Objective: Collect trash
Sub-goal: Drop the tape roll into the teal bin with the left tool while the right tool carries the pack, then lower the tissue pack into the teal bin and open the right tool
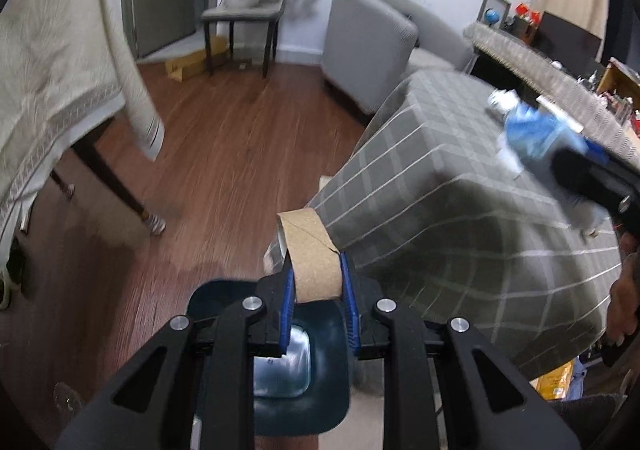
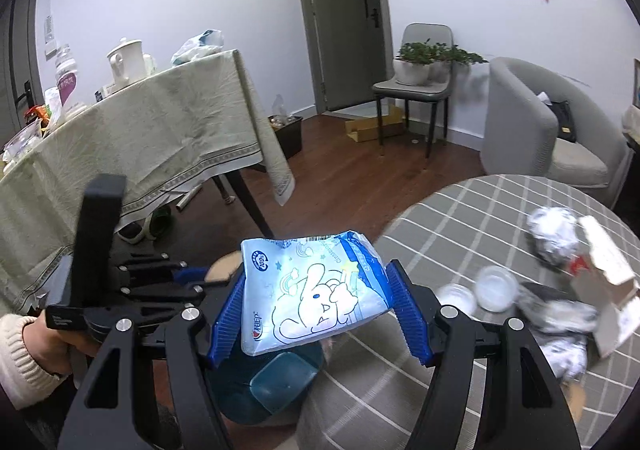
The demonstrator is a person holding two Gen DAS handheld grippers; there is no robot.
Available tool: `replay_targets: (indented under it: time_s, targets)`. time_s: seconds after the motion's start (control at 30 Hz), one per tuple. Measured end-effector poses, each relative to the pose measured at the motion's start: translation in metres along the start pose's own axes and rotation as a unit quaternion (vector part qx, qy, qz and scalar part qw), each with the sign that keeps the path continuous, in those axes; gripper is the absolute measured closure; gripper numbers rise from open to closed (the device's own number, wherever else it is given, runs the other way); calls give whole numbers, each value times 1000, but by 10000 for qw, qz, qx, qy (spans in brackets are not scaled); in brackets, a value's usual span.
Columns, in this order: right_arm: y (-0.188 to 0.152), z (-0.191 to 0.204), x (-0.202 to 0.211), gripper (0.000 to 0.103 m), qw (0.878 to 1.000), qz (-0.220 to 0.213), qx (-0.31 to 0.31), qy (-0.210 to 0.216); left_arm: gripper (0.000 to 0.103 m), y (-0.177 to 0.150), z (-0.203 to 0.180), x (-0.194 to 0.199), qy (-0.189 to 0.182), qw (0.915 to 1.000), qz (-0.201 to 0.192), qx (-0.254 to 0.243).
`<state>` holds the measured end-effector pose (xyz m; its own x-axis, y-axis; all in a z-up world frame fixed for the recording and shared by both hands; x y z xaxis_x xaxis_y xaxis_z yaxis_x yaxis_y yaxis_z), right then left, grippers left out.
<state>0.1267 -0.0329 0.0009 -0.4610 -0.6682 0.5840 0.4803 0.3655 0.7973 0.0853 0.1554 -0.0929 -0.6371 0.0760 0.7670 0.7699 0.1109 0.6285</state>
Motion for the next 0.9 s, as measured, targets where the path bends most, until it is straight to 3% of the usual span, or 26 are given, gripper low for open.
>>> replay_targets:
  time_s: [0.17, 0.47, 0.63, 0.77, 0.9]
  targets:
    - [2, 20, -23, 34, 9999, 104, 33, 123, 80, -20, 25, -14, 29, 9988, 466, 116]
    - [-7, 49, -72, 34, 9983, 555, 7, 161, 80, -67, 63, -45, -133, 9890, 1427, 367]
    - [-14, 58, -96, 34, 9964, 822, -42, 187, 78, -85, 75, -55, -165, 9846, 1691, 402]
    - [-21, 63, -113, 34, 9947, 1012, -63, 177, 61, -90, 83, -55, -138, 9836, 1742, 444]
    - [-29, 68, -129, 34, 9925, 1203, -79, 182, 57, -88, 91, -48, -169, 9849, 1634, 541]
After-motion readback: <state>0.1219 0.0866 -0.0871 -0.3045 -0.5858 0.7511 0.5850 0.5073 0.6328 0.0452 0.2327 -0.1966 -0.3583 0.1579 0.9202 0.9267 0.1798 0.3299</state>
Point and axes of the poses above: each gripper's, at about its wrist camera, not at the fingertips, and x roughly against the way its jaws point, z to its left, y to its top, the point moved 6 cm from there along -x, roughly the way its jaws point, and after that the axes turned 2 degrees about -x, right-handed, at the moved point
